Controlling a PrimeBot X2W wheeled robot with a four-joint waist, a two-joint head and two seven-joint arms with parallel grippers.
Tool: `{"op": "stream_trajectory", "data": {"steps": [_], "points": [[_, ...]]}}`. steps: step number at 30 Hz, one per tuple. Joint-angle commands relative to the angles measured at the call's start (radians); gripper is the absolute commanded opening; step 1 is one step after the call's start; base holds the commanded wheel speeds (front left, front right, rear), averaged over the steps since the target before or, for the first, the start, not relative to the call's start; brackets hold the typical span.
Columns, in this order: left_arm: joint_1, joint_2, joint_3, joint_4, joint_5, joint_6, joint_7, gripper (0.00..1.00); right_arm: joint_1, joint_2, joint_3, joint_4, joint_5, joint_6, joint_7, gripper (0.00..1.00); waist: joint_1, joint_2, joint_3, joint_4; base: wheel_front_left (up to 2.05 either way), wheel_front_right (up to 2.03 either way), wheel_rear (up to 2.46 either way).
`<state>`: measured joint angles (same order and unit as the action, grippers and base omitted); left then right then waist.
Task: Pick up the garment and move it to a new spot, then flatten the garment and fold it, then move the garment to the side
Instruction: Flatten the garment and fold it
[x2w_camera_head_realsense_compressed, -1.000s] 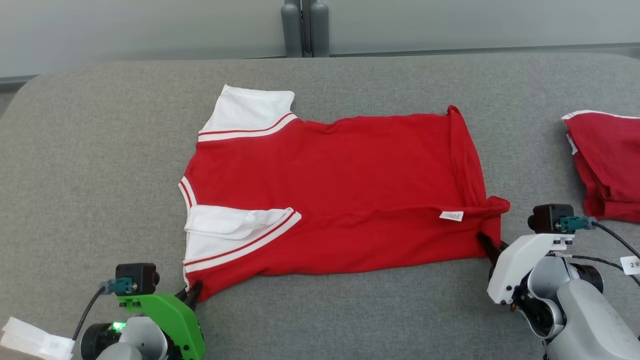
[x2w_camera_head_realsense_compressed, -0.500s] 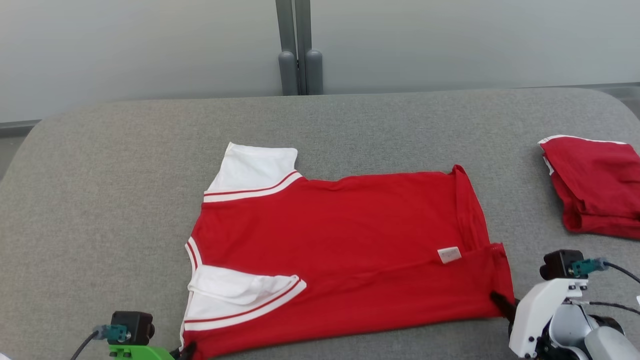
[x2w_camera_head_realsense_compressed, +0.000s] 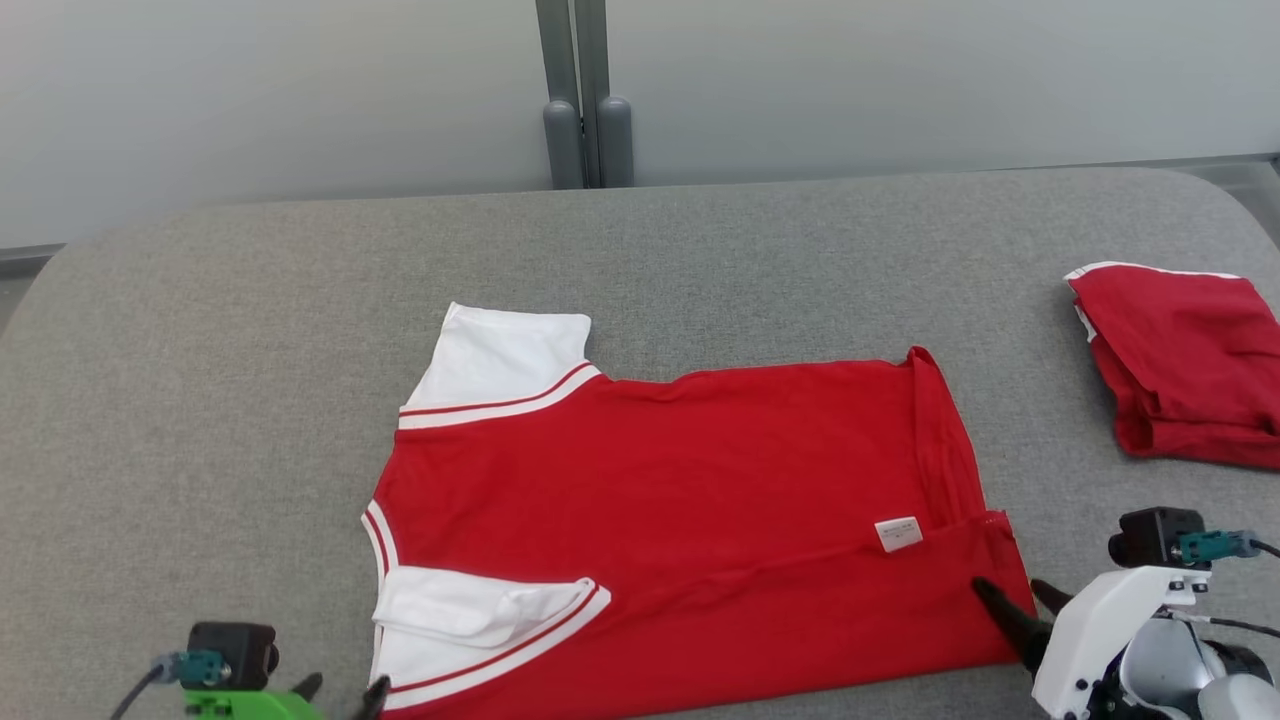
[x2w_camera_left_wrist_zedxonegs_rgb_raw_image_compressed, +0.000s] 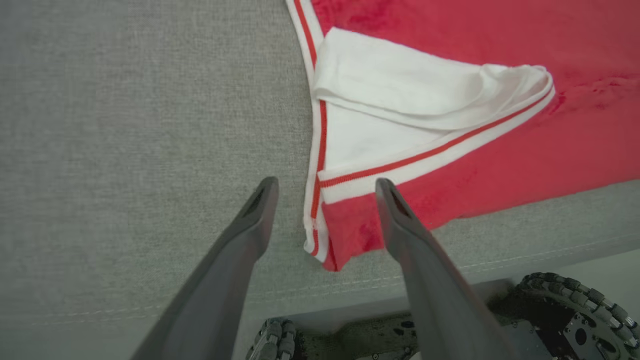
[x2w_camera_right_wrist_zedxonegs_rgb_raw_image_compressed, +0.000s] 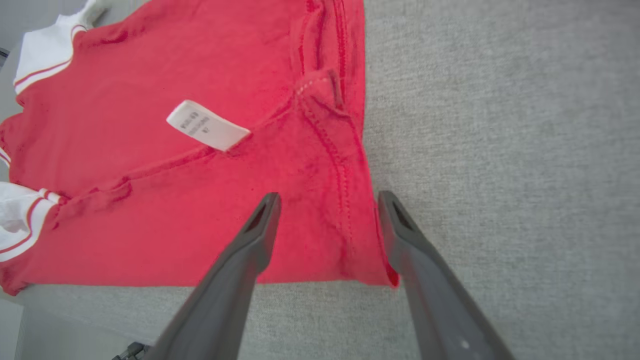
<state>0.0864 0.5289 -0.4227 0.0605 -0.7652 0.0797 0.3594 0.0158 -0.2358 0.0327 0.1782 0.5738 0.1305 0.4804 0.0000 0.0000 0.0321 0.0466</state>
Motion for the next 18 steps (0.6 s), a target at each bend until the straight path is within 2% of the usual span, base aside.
{"op": "stream_trajectory", "data": {"steps": [1, 5, 9, 12, 18], "points": [[-0.038, 0.019, 0.010, -0.014, 0.015, -0.002, -0.007, 1.00, 0.001, 0.000, -0.007, -0.031, 0.001, 0.000, -0.001, 1.00, 0.0000, 0.0000, 0.007, -0.002, 0.00, 0.00, 0.00], [-0.126, 0.033, 0.025, -0.042, 0.029, -0.021, -0.003, 1.00, -0.055, -0.005, -0.029, -0.122, 0.003, 0.000, -0.024, 1.00, 0.0000, 0.0000, 0.042, -0.008, 0.00, 0.00, 0.00], [-0.268, 0.050, 0.019, -0.043, 0.053, -0.047, 0.045, 1.00, -0.156, -0.010, -0.037, -0.150, -0.012, 0.000, -0.042, 1.00, 0.0000, 0.0000, 0.109, -0.020, 0.00, 0.00, 0.00], [-0.390, 0.035, 0.012, -0.012, 0.039, -0.085, 0.088, 1.00, -0.250, -0.011, -0.040, -0.122, -0.022, 0.000, -0.048, 1.00, 0.0000, 0.0000, 0.169, -0.024, 0.00, 0.00, 0.00], [-0.678, -0.014, -0.026, 0.147, 0.011, -0.170, 0.189, 1.00, -0.462, -0.020, -0.013, 0.000, -0.051, 0.000, -0.031, 1.00, 0.0000, 0.0000, 0.295, -0.025, 0.00, 0.00, 0.00]]}}
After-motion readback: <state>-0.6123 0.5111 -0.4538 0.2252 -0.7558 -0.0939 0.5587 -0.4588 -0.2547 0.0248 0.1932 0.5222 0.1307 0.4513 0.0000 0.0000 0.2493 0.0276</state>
